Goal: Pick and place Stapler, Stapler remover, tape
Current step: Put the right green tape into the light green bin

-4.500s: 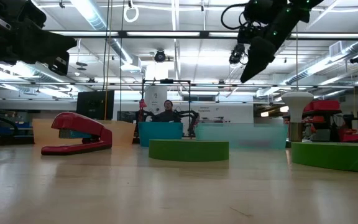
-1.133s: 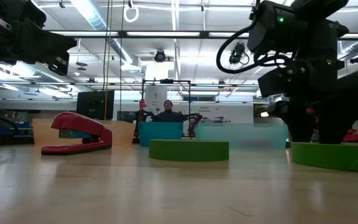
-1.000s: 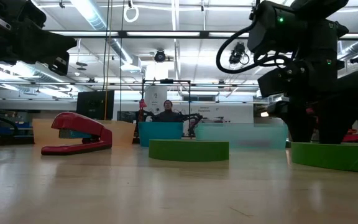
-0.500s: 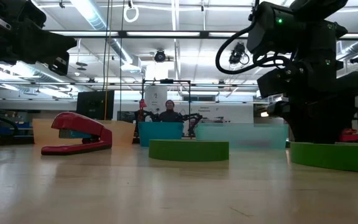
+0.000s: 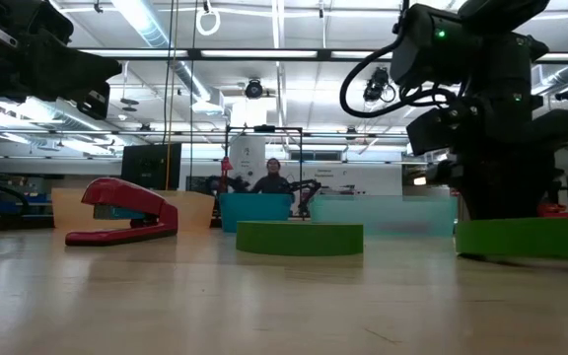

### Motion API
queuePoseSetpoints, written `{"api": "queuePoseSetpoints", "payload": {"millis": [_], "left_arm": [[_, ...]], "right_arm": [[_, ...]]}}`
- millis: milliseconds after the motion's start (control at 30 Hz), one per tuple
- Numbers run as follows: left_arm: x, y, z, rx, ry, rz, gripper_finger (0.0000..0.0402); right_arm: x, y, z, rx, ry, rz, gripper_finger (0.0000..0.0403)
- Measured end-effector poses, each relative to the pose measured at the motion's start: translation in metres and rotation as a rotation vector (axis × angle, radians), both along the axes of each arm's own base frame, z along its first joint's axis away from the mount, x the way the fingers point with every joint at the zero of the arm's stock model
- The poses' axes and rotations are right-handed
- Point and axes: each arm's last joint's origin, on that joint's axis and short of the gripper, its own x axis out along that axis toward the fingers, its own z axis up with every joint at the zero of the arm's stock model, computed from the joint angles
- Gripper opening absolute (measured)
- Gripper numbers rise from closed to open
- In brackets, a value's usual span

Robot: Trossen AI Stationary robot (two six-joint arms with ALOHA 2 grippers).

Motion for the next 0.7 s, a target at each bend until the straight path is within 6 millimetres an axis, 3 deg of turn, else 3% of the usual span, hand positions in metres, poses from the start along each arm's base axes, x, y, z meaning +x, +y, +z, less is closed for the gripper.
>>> {"api": "queuePoseSetpoints", "payload": {"millis": [367, 700], "left_arm": [[0.000, 0.000, 0.000, 0.000, 0.001, 0.000, 0.0003], [0.000, 0.000, 0.000, 0.000, 0.001, 0.000, 0.0003]], "right_arm": [[0.015, -0.029, 0.034, -0.073, -0.073, -0.063, 0.0086], [0.037, -0.074, 0.071, -0.220, -0.190, -0.142, 0.0085]]}}
